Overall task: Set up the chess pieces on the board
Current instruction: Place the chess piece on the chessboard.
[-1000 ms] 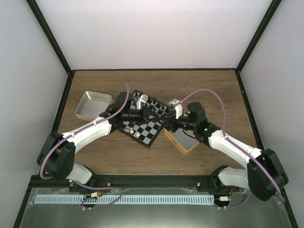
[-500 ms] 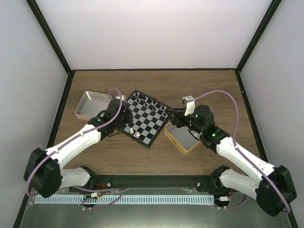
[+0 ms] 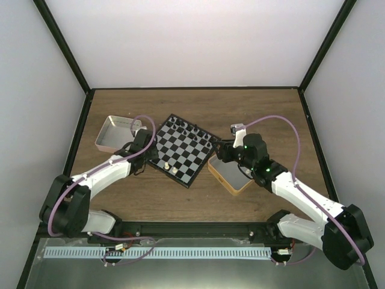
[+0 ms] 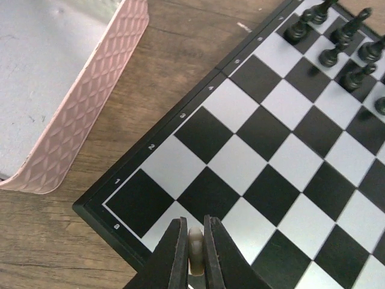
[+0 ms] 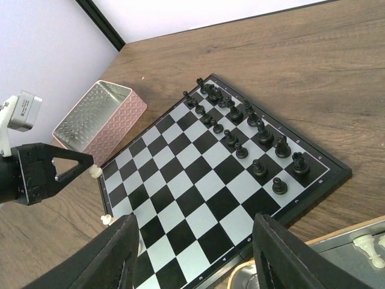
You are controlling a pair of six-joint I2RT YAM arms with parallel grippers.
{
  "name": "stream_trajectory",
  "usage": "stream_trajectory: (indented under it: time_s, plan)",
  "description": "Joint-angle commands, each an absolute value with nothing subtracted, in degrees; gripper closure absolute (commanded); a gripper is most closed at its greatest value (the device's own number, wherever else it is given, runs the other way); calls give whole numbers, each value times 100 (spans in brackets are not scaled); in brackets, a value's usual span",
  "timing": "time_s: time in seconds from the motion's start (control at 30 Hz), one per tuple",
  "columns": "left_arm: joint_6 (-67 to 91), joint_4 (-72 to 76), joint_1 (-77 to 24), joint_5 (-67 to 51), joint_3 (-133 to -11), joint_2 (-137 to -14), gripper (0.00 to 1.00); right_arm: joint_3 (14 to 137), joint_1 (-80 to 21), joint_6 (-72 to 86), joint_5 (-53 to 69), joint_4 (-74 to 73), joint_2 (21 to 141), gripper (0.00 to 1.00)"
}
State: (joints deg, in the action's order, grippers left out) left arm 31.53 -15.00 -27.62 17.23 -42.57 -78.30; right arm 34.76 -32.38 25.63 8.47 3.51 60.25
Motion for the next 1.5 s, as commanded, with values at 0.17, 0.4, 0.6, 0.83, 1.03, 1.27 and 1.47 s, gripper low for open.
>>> stream_trajectory:
  time_s: [0.17, 0.4, 0.6, 0.83, 1.03, 1.27, 1.47]
  plan:
    - [3215, -834, -2555, 1473, -3863, -8010, 96, 3483, -3259, 2638, 629, 259, 6019, 46]
    - [3160, -642, -2538, 1465, -3775, -8205, 96, 3489, -3266, 2660, 614, 246, 6072, 46]
    - [3168, -523, -2535, 1503, -3686, -8265, 96, 3490, -3262, 2662, 624, 233, 6108, 46]
    - [3177, -513, -2540, 1599, -3628, -8241, 96, 3503, -3262, 2646, 624, 230, 6127, 46]
    - [3169, -416, -2540, 1497, -3535, -8185, 88, 3509, -3265, 2638, 640, 224, 6132, 46]
    - [3124, -583, -2540, 1506, -3602, -8010, 73, 3528, -3261, 2649, 648, 187, 6118, 46]
    - [3192, -997, -2540, 1461, -3898, -7544, 56, 3606, -3264, 2788, 469, -48, 6048, 45]
